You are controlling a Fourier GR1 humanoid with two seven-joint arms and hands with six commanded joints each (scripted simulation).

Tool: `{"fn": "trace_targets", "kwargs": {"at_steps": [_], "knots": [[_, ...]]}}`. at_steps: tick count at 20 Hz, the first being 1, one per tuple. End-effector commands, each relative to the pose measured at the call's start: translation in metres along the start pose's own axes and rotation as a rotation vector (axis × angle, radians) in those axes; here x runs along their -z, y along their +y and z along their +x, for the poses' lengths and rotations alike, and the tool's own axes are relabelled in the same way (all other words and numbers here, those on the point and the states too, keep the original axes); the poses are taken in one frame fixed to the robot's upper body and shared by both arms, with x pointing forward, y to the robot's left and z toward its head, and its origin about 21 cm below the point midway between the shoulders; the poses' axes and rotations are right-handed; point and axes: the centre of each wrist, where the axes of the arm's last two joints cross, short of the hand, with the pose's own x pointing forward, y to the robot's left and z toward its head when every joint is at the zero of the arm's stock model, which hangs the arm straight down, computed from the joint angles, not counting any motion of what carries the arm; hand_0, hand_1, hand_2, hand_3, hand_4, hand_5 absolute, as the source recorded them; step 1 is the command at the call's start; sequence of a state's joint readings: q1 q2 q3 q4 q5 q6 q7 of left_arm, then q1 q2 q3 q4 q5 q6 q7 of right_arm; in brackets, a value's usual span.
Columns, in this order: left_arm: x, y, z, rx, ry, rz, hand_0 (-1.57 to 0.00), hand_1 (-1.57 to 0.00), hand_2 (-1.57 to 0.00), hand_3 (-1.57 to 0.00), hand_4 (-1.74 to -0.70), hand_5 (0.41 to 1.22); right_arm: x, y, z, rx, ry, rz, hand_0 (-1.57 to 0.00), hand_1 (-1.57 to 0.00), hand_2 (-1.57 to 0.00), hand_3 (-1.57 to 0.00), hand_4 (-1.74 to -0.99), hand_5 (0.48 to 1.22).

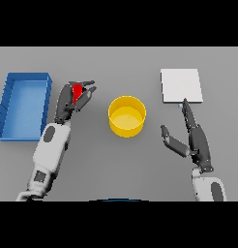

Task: Pick up the red beaker and tilt it to pour out 1 green nut into yellow bowl. Pick up the yellow bowl and place it on the metallic measuring scale.

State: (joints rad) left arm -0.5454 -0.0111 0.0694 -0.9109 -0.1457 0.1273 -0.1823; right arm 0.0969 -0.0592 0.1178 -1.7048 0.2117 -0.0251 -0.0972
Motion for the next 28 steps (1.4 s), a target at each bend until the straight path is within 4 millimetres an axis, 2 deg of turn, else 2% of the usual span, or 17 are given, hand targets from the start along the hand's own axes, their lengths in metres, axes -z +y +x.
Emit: {"fn": "trace_targets", "kwargs": {"at_steps": [1,5,9,11,15,20,26,28], "knots": [[0.000,0.000,0.003,0.010,-0.021,0.008,-1.51,-1.51,-1.51,-1.51,-1.68,1.103,-0.002,0.001,0.001,-0.005,-0.007,0.006,0.00,0.00,0.00,0.00,-1.263,0.671],[0.003,-0.001,0.034,0.068,-0.103,0.014,-1.55,-1.55,-1.55,-1.55,-1.72,1.097,-0.002,0.000,-0.001,-0.014,-0.022,-0.001,0.00,0.00,0.00,0.00,-1.250,0.672],[0.012,-0.002,0.065,0.332,-0.119,-0.120,-1.56,-1.56,-1.56,-1.56,-1.73,1.119,0.000,0.001,0.004,-0.045,-0.012,-0.004,0.00,0.00,0.00,0.00,-1.245,0.688],[0.010,-0.001,0.071,0.427,-0.131,-0.173,-1.56,-1.56,-1.56,-1.56,-1.73,1.119,-0.002,-0.001,0.005,-0.046,-0.018,-0.002,0.00,0.00,0.00,0.00,-1.243,0.694],[0.002,0.004,0.072,0.497,-0.145,-0.219,-1.56,-1.56,-1.56,-1.56,-1.73,1.113,-0.004,0.001,0.007,-0.042,-0.013,0.008,0.00,0.00,0.00,0.00,-1.243,0.710],[0.013,-0.008,0.094,0.900,-0.221,-0.317,-1.57,-1.57,-1.57,-1.57,-1.74,1.137,-0.006,0.003,0.006,-0.033,-0.017,0.012,0.00,0.00,0.00,0.00,-1.266,0.720],[0.029,-0.035,0.112,1.317,-0.315,-0.463,-1.57,-1.57,-1.57,-1.57,-1.74,1.193,-0.007,0.000,0.003,-0.022,-0.005,0.012,0.00,0.00,0.00,0.00,-1.264,0.717],[0.034,-0.044,0.116,1.436,-0.339,-0.521,-1.57,-1.57,-1.57,-1.57,-1.65,1.203,-0.006,-0.001,0.002,-0.023,-0.017,0.001,0.00,0.00,0.00,0.00,-1.262,0.705]]}}
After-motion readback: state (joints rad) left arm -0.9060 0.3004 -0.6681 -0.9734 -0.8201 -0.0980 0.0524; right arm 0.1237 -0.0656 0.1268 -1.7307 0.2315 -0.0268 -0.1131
